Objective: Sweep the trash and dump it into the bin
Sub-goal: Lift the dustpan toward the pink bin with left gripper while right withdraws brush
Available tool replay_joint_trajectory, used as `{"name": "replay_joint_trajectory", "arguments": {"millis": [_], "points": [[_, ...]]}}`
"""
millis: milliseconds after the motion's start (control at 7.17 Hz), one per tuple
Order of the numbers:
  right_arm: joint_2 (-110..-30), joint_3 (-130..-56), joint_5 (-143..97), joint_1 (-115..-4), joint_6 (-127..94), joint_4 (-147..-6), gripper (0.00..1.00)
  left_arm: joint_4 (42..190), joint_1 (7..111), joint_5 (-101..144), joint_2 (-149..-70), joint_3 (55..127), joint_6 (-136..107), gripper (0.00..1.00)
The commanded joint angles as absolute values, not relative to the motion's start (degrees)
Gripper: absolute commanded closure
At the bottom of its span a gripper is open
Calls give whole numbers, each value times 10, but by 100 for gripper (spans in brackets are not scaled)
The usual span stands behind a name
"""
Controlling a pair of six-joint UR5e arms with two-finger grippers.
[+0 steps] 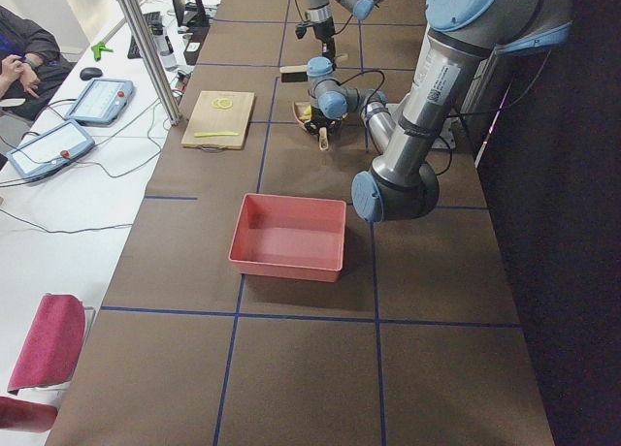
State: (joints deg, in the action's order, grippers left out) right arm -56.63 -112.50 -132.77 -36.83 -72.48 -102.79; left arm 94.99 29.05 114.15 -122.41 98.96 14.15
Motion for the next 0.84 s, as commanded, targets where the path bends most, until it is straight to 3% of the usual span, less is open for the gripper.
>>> {"name": "replay_joint_trajectory", "arguments": {"millis": [0, 419, 698], "points": [[-600, -1166, -1328, -389, -720, -1049, 100, 976, 303, 1170, -1224, 986, 133, 100], [-607, -1217, -1324, -420, -673, -1159, 100, 984, 350, 1222, -1223, 998, 126, 100], [-617, -1243, -1304, -441, -610, -1237, 100, 976, 405, 1269, -1189, 1045, 124, 100]]}}
